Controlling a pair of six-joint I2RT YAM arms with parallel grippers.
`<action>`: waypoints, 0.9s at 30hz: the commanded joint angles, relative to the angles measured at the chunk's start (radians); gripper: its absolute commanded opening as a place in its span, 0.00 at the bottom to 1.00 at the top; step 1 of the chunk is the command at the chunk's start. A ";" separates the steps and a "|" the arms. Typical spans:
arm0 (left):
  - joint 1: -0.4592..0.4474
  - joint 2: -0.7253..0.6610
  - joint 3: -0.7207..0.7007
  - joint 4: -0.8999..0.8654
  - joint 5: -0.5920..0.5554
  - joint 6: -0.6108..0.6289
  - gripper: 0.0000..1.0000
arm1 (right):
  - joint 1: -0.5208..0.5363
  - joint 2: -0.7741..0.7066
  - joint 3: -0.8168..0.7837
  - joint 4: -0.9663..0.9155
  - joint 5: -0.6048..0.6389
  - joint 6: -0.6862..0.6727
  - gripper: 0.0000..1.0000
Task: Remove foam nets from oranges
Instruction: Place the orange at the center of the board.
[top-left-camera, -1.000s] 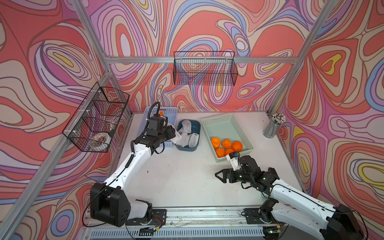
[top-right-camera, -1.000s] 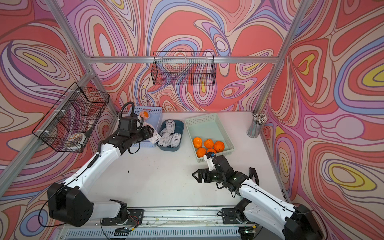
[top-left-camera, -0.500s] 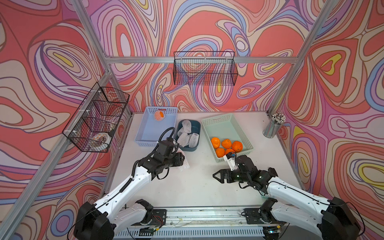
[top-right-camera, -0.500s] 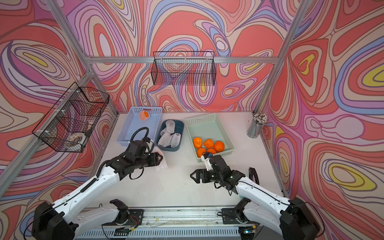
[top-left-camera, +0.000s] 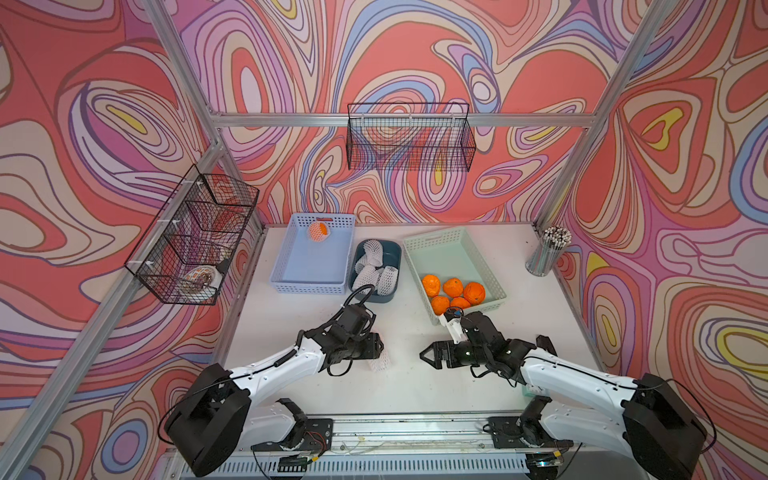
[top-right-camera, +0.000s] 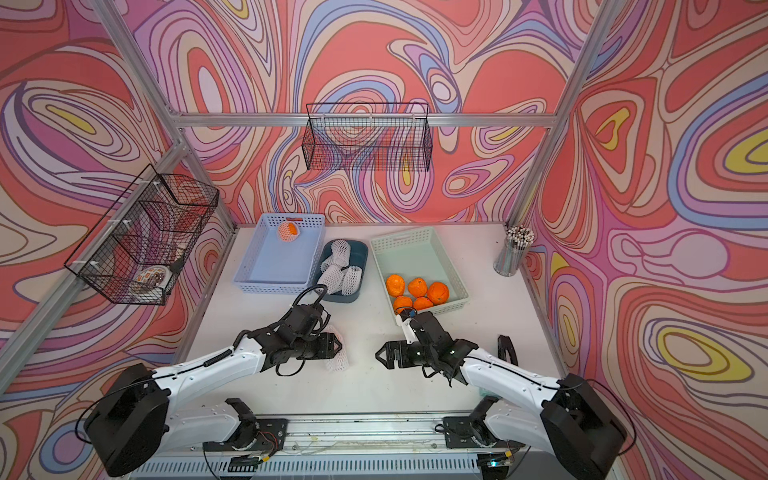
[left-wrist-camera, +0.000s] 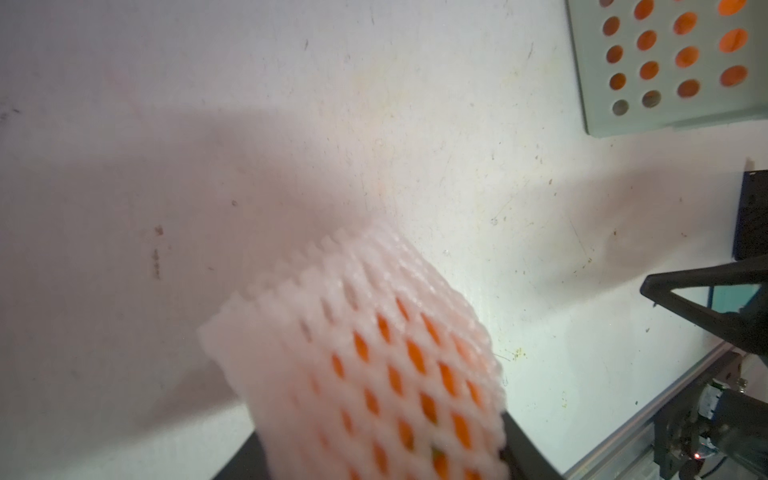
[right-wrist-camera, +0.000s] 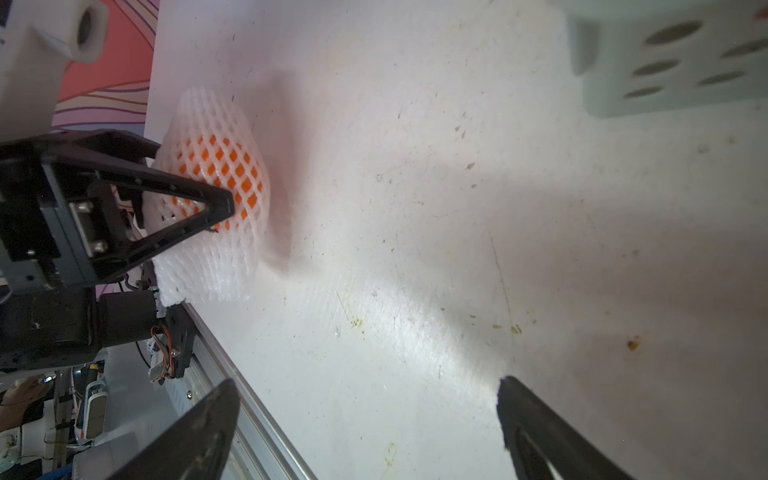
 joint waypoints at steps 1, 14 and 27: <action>-0.006 0.037 -0.018 0.086 0.032 -0.020 0.63 | 0.011 0.014 0.026 0.021 0.017 0.002 0.98; -0.006 -0.039 -0.007 -0.009 0.001 0.023 0.88 | 0.012 0.029 0.034 0.003 0.034 -0.032 0.98; -0.005 -0.198 0.067 -0.266 -0.192 0.064 0.95 | 0.046 0.138 0.020 0.198 -0.108 -0.024 0.98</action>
